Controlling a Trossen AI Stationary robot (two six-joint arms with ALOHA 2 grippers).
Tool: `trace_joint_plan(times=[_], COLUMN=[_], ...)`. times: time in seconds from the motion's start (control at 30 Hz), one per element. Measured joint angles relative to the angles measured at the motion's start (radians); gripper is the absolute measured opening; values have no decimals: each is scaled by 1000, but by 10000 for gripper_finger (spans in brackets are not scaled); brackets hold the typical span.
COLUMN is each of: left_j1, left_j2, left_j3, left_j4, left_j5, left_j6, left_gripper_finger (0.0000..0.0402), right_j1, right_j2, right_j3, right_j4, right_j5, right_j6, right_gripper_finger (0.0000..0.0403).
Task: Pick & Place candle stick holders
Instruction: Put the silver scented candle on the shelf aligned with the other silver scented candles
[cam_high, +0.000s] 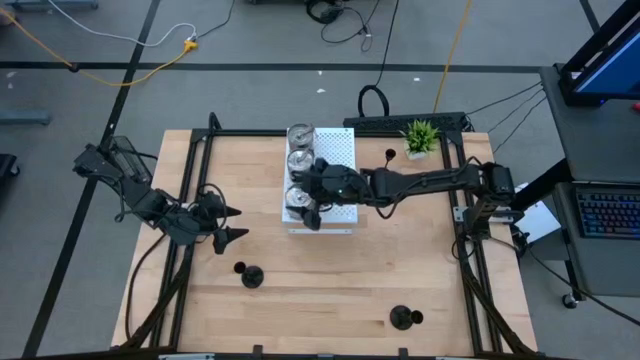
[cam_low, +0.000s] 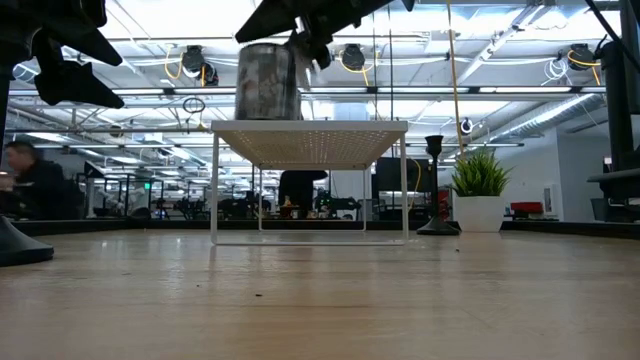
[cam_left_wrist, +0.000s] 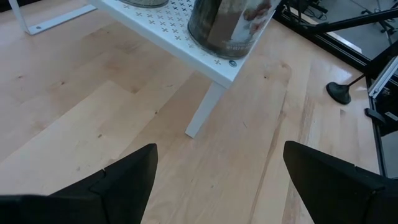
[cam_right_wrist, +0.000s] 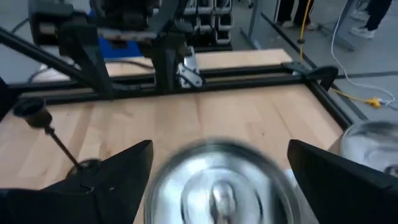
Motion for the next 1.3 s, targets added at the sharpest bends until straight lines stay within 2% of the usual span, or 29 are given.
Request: trace_joint_plan(times=[0.23,0.53,0.67,0.8,0.93,1.03,1.3], left_j1=[0,0,0,0,0,0,0], left_j2=[0,0,0,0,0,0,0], left_j3=[0,0,0,0,0,0,0], left_j4=[0,5,6,6,7,7,10], left_j5=[0,0,1,1,1,1,1], left_j6=[1,10,7,8,10,10,10], left_gripper_finger=[351,351,351,351,351,351,351], right_j1=[0,10,42,85,128,153,172], right_j2=[0,-10,-42,-71,-80,-82,-82], right_j3=[0,0,0,0,0,0,-23], right_j4=[0,84,37,-82,-190,-223,-238], right_j5=[2,1,0,1,1,10,123], right_j6=[0,-39,-52,-56,-45,-30,-20], right_gripper_finger=[367,367,352,308,248,197,80])
